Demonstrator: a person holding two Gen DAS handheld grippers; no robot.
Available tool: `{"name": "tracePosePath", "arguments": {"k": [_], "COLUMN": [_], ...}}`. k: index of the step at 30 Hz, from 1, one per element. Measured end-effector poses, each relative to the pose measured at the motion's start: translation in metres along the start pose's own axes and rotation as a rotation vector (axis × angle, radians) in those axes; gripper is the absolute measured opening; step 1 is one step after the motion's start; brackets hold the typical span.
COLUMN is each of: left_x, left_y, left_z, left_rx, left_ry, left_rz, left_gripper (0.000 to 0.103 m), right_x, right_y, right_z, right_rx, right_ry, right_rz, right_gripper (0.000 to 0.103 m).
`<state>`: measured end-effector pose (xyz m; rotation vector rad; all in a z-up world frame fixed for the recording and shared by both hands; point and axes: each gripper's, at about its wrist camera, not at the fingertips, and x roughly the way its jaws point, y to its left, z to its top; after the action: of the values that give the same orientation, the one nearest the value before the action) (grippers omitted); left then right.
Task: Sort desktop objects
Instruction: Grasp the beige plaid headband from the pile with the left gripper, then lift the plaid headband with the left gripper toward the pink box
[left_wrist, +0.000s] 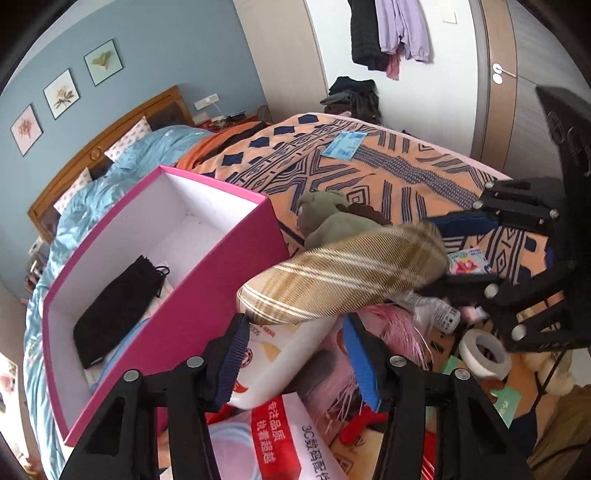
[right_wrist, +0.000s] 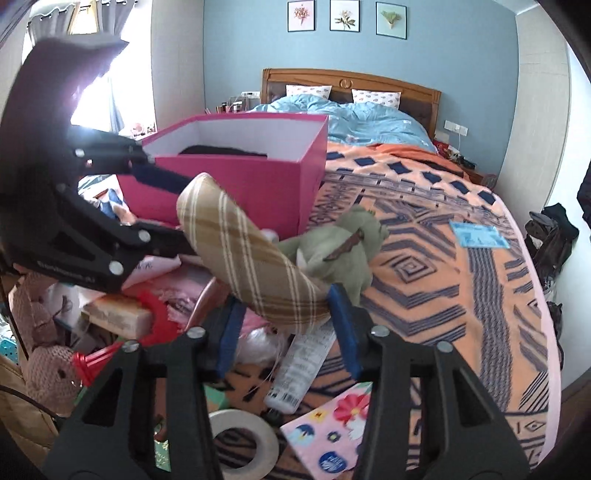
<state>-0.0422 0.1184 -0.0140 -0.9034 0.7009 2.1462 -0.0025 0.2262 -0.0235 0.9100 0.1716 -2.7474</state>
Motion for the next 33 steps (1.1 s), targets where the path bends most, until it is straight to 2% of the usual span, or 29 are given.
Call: {"name": "tracePosePath", "arguments": {"k": [3, 8, 14, 19, 21, 25, 27, 33], "left_x": [-0.006, -0.02, -0.047, -0.055, -0.054, -0.04, -0.031, -0.01], "left_y": [0.007, 0.02, 0.031, 0.047, 0.053, 0.072, 0.079, 0.092], "left_z": [0.001, -0.001, -0.008, -0.019, -0.024, -0.036, -0.042, -0.053], "left_rx": [-0.025, -0.082, -0.144, -0.219, -0.249, -0.338, -0.375, -0.457], "left_ry": [-0.027, -0.06, -0.115, -0.118, -0.116, -0.057, -0.021, 0.047], "left_rz": [-0.019, -0.073, -0.123, -0.169, -0.168, -0.169, -0.173, -0.18], "left_gripper": [0.051, 0.047, 0.047, 0.047, 0.047, 0.046, 0.037, 0.034], "right_x": [-0.007, -0.021, -0.041, -0.043, -0.036, -0.009, 0.01, 0.06], "right_y": [-0.003, -0.009, -0.009, -0.004, -0.006, 0.0, 0.004, 0.006], "right_z": [0.014, 0.032, 0.062, 0.089, 0.102, 0.116, 0.121, 0.125], "right_rx": [-0.026, -0.034, -0.066, -0.101, -0.091, -0.098, -0.108, -0.072], "right_ry": [-0.016, -0.041, -0.091, -0.103, -0.085, -0.023, 0.017, 0.114], "right_rz": [0.003, 0.031, 0.072, 0.126, 0.174, 0.234, 0.258, 0.301], "right_gripper": [0.038, 0.037, 0.034, 0.033, 0.032, 0.031, 0.031, 0.031]}}
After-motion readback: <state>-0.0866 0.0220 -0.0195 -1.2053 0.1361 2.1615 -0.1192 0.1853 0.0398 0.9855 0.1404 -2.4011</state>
